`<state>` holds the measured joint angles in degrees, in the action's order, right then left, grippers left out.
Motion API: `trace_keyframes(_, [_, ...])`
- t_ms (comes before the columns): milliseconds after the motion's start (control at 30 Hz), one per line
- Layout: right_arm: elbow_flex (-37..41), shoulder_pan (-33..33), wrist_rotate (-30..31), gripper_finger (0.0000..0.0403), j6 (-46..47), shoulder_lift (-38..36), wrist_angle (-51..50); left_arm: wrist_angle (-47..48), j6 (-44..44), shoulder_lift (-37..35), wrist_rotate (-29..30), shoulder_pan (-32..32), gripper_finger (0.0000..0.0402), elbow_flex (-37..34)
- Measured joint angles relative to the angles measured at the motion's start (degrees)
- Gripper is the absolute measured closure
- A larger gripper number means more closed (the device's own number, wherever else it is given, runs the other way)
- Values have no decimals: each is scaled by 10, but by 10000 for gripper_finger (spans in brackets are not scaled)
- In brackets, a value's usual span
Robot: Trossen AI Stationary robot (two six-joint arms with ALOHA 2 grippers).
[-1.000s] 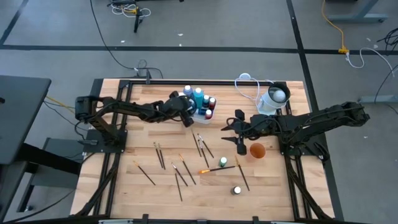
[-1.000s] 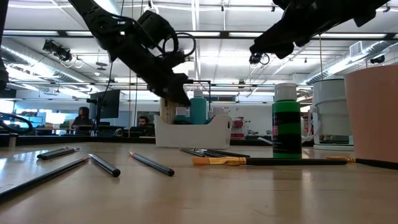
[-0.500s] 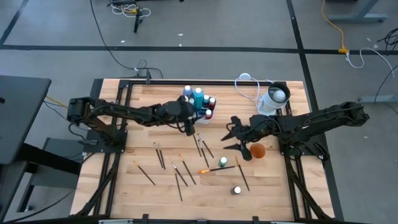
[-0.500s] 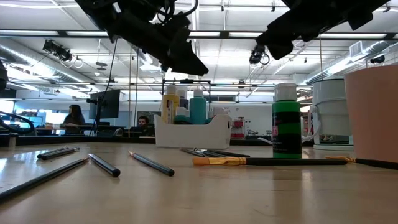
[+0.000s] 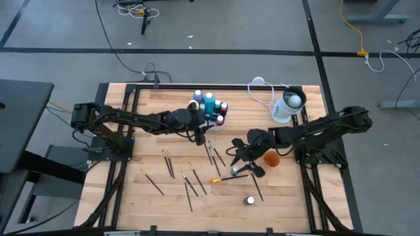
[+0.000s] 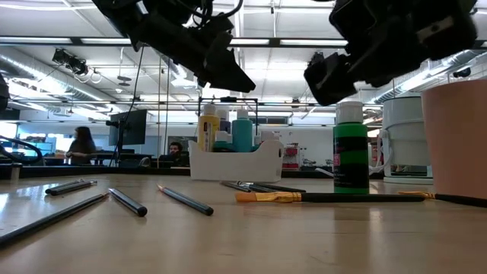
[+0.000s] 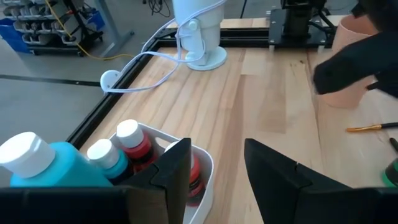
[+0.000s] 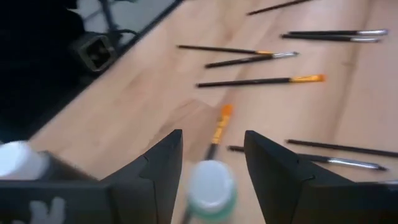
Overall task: Pick & Place Paint Supplies
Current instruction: Put the green paint bottle into the white bin
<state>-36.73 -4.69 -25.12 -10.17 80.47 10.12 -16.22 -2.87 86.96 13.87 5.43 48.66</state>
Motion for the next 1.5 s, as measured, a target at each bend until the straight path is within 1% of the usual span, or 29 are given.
trace_keyframes(100, [0, 1, 6, 227, -11, 10, 5, 3, -6, 0, 0, 0, 242, 0])
trace_keyframes(300, [0, 1, -44, 227, -62, 14, 6, 5, -22, 0, 0, 0, 242, 0])
trace_keyframes(367, [0, 1, -41, 227, -64, 14, 6, 5, -33, 0, 0, 0, 242, 0])
trace_keyframes(533, [0, 2, -12, 227, -70, 18, 4, 5, -45, 0, 0, 0, 242, 0])
trace_keyframes(1233, [0, 2, -17, 227, -65, 22, -18, 5, -55, 0, 0, 0, 242, 0])
trace_keyframes(1400, [0, 2, -9, 227, -43, 22, -23, 5, -55, 0, 0, 0, 242, 0])
trace_keyframes(1500, [0, 2, 9, 227, -34, 22, -34, 5, -55, 0, 0, 0, 242, 0])
